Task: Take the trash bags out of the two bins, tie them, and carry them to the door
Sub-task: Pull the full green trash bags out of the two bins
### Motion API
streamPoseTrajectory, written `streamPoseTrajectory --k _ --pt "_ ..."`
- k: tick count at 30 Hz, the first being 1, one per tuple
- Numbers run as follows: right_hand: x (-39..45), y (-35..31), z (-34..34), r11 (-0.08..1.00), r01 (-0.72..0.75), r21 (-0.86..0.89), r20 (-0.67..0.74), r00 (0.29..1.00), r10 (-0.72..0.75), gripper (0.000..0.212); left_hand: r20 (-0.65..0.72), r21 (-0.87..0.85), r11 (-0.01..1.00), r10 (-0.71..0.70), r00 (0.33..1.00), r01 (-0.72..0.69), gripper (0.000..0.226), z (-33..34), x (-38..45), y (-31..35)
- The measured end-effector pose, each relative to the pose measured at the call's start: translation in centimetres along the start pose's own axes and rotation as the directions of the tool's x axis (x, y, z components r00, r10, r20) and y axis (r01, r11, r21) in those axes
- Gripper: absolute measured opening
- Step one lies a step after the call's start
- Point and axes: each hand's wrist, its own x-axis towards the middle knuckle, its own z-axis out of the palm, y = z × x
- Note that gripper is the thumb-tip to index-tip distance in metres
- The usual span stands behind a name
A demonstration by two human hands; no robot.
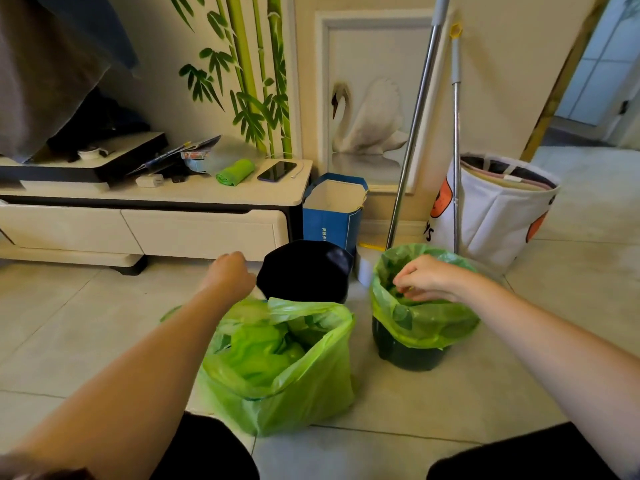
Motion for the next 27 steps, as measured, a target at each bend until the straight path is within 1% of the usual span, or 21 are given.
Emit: streamPoseTrajectory --k 2,4,5,7,8,10,11,13,14,15,17,18,19,20,22,23,25,27 --pt "0.4 1.1 -1.4 0.998 -0.060 -0.005 -0.008 0.998 0.059 0.020 0.030 -0.083 0.993 0.082 0.996 -0.079 0.028 0.9 -0.5 3.4" --pt "0.7 2.3 -2.5 0.995 -0.102 -0.011 -0.035 0.994 0.101 0.021 0.073 -0.118 0.984 0.142 0.987 -0.133 0.014 2.3 -0.8 6.1" --pt "0.8 2.9 -3.0 0.992 -0.122 -0.018 -0.051 0.991 0.120 0.021 0.094 -0.128 0.978 0.174 0.980 -0.162 0.015 3.1 -0.9 7.4" --pt "1.4 4.2 -3.8 0.989 -0.146 -0.025 -0.083 0.986 0.143 0.017 0.130 -0.160 0.966 0.225 0.966 -0.204 0.029 4.6 -1.1 9.6" --pt "1.6 4.9 -4.1 0.987 -0.157 -0.019 -0.106 0.982 0.154 0.014 0.144 -0.170 0.960 0.247 0.958 -0.221 0.032 5.2 -1.3 10.6" --pt "2.2 6.1 -4.8 0.985 -0.172 -0.027 -0.181 0.970 0.164 0.005 0.185 -0.182 0.949 0.289 0.939 -0.256 0.031 6.7 -1.1 12.6" --pt "2.4 6.6 -5.1 0.984 -0.179 -0.023 -0.218 0.961 0.169 0.004 0.203 -0.192 0.946 0.300 0.932 -0.262 0.031 7.6 -0.9 13.5" --pt "3.1 7.5 -5.7 0.983 -0.186 -0.006 -0.280 0.944 0.177 0.015 0.236 -0.221 0.944 0.295 0.926 -0.245 0.032 9.4 -0.3 15.0" --pt "3.4 8.0 -6.0 0.983 -0.182 0.004 -0.310 0.935 0.174 0.020 0.259 -0.252 0.942 0.288 0.922 -0.223 0.034 10.3 0.0 15.6" --pt "3.8 8.7 -6.4 0.983 -0.185 0.016 -0.342 0.923 0.179 0.021 0.277 -0.282 0.938 0.282 0.919 -0.202 0.034 11.1 0.1 16.2" --pt "7.6 11.7 -7.6 0.976 -0.215 0.021 -0.365 0.908 0.207 0.009 0.329 -0.305 0.942 0.245 0.912 -0.143 0.028 14.3 1.7 18.0" --pt "7.9 12.7 -7.7 0.971 -0.236 0.030 -0.369 0.901 0.230 0.019 0.342 -0.309 0.942 0.239 0.909 -0.131 0.019 14.4 1.5 18.2" --pt "8.9 13.7 -7.5 0.963 -0.265 0.058 -0.326 0.906 0.269 0.027 0.341 -0.314 0.944 0.214 0.915 -0.103 0.008 15.4 1.9 18.4" --pt "9.4 14.1 -7.1 0.954 -0.282 0.102 -0.286 0.910 0.300 0.026 0.341 -0.322 0.945 0.169 0.925 -0.054 0.005 16.2 2.2 18.6" --pt "8.0 13.8 -6.5 0.929 -0.318 0.192 -0.243 0.901 0.359 0.016 0.345 -0.372 0.928 0.104 0.933 0.033 0.018 16.6 2.3 18.6" --pt "7.5 13.9 -6.3 0.915 -0.339 0.220 -0.249 0.887 0.389 0.014 0.356 -0.412 0.907 0.075 0.932 0.085 0.027 16.8 2.4 18.7" --pt "7.2 14.9 -6.0 0.888 -0.361 0.284 -0.225 0.875 0.428 0.019 0.419 -0.498 0.837 0.005 0.908 0.226 0.045 17.3 2.7 19.0" --pt "7.1 15.8 -5.8 0.856 -0.383 0.348 -0.182 0.868 0.463 0.026 0.491 -0.554 0.752 -0.052 0.870 0.358 0.053 17.7 3.1 19.4"
